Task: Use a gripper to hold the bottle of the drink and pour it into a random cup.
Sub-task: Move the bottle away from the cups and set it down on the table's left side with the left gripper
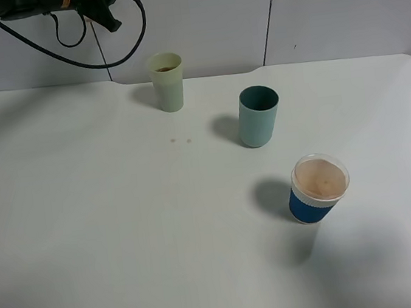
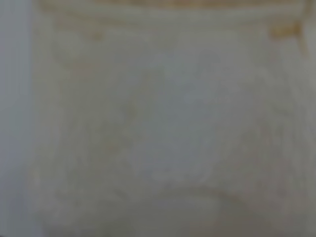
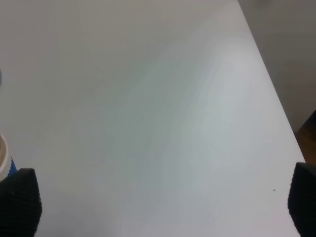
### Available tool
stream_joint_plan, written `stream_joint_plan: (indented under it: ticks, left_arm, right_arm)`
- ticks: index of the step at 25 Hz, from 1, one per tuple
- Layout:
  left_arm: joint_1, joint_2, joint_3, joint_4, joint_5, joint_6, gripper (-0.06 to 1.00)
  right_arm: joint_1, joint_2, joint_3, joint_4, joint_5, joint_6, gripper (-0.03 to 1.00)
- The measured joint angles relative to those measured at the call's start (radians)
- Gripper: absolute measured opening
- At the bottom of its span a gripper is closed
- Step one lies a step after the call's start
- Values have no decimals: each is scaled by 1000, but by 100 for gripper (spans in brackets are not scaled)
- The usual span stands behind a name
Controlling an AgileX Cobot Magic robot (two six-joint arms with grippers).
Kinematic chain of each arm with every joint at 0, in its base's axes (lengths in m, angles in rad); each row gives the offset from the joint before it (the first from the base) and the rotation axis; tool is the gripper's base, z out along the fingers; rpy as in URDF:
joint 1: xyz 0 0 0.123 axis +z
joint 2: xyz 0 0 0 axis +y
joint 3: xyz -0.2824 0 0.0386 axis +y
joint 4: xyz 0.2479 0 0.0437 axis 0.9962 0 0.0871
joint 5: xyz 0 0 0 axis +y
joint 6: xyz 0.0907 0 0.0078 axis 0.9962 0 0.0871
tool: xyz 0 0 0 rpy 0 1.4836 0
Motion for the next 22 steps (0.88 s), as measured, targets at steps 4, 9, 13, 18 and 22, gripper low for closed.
stream_joint_plan:
  ticks: [4, 9, 13, 18, 22]
  left_arm:
    - [3, 0, 0, -133, -27, -2, 34]
    - [3, -2, 4, -280, -39, -1, 34]
    - [4, -20, 82, -420, -52, 50, 34]
    - [22, -42, 221, -613, -136, 204, 34]
    - [31, -57, 306, -753, -217, 312, 34]
  right_arm:
    - [0, 0, 0, 0, 0, 0, 100]
    - [0, 0, 0, 0, 0, 0, 100]
    - [0, 0, 0, 0, 0, 0, 100]
    - [0, 0, 0, 0, 0, 0, 100]
    - [0, 0, 0, 0, 0, 0, 100]
